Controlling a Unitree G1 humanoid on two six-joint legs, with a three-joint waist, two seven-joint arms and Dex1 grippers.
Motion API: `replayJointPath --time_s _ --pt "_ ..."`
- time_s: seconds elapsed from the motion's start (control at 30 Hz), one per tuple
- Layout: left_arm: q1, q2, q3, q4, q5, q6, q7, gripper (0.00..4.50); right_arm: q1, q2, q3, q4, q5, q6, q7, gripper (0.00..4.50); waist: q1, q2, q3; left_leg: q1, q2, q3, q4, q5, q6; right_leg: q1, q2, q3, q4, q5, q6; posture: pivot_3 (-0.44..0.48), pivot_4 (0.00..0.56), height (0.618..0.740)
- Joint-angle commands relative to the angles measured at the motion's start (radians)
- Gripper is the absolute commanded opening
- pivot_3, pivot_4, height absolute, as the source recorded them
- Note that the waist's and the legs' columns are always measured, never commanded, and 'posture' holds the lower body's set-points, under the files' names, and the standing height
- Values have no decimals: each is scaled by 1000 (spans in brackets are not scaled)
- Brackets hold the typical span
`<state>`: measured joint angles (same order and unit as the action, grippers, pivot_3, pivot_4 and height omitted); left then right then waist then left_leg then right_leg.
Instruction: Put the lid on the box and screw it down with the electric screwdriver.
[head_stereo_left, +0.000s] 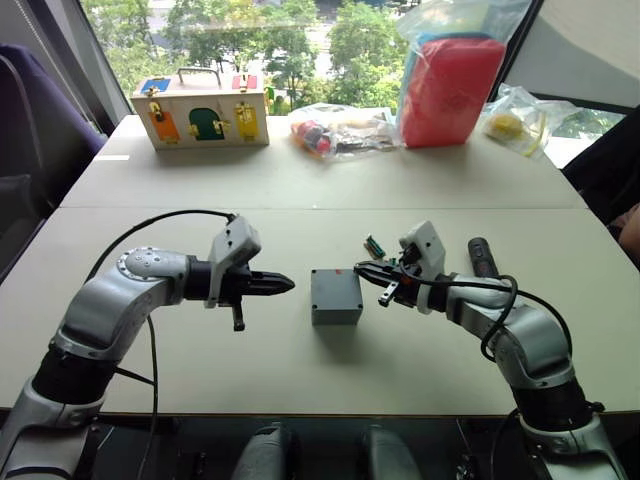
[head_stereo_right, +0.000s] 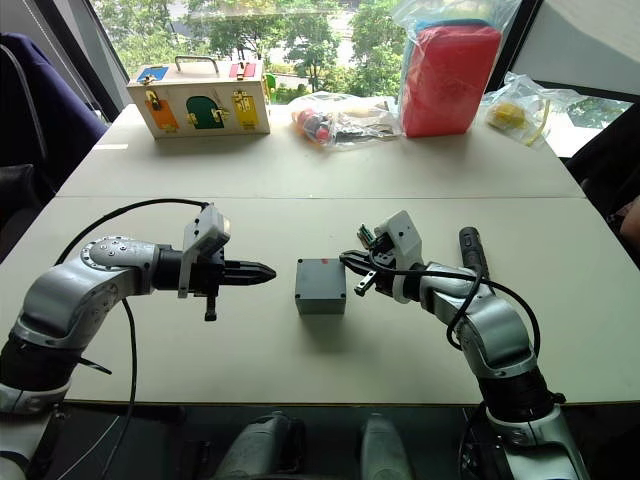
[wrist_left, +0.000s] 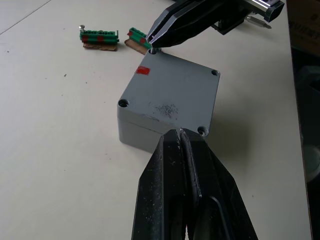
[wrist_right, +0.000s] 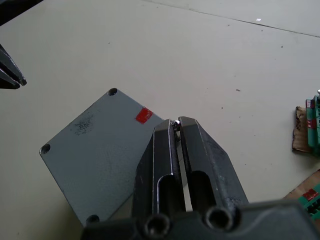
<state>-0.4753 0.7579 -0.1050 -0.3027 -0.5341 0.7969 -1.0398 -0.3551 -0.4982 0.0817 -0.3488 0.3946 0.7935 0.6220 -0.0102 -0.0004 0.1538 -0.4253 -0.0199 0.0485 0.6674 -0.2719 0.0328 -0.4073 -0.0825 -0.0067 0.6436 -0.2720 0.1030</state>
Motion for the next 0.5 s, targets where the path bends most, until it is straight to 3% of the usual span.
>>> replayJointPath --time_s 0.03,0.1,0.2,0.3,0.4,0.5 --pt "-9 0 6 -23 -7 -13 -1 0 -7 -4 -5 -10 -2 -11 -3 773 0 0 0 0 0 0 0 0 0 0 0 0 0 0 0 0 150 740" --pt "-10 -2 6 -23 -7 -14 0 0 -12 -5 -7 -8 -2 -10 -3 1708 0 0 0 0 0 0 0 0 0 0 0 0 0 0 0 0 150 740" --pt "-10 -6 5 -24 -8 -13 1 0 -15 -6 -15 -9 3 -5 -3 2668 0 0 0 0 0 0 0 0 0 0 0 0 0 0 0 0 150 740" --pt "-11 -6 4 -30 -11 -9 -2 0 -18 -16 -53 -21 26 3 2 2668 0 0 0 0 0 0 0 0 0 0 0 0 0 0 0 0 150 740" --pt "-30 -4 20 -33 -31 0 -15 0 -60 -37 -180 -24 97 84 -19 2668 2 0 0 0 0 0 0 0 0 0 0 0 0 0 0 0 150 740" --pt "-66 1 26 -23 -48 -4 -40 0 -147 -148 -276 26 124 219 -29 3384 4 0 0 0 0 0 0 0 0 0 -1 0 0 0 0 0 150 740"
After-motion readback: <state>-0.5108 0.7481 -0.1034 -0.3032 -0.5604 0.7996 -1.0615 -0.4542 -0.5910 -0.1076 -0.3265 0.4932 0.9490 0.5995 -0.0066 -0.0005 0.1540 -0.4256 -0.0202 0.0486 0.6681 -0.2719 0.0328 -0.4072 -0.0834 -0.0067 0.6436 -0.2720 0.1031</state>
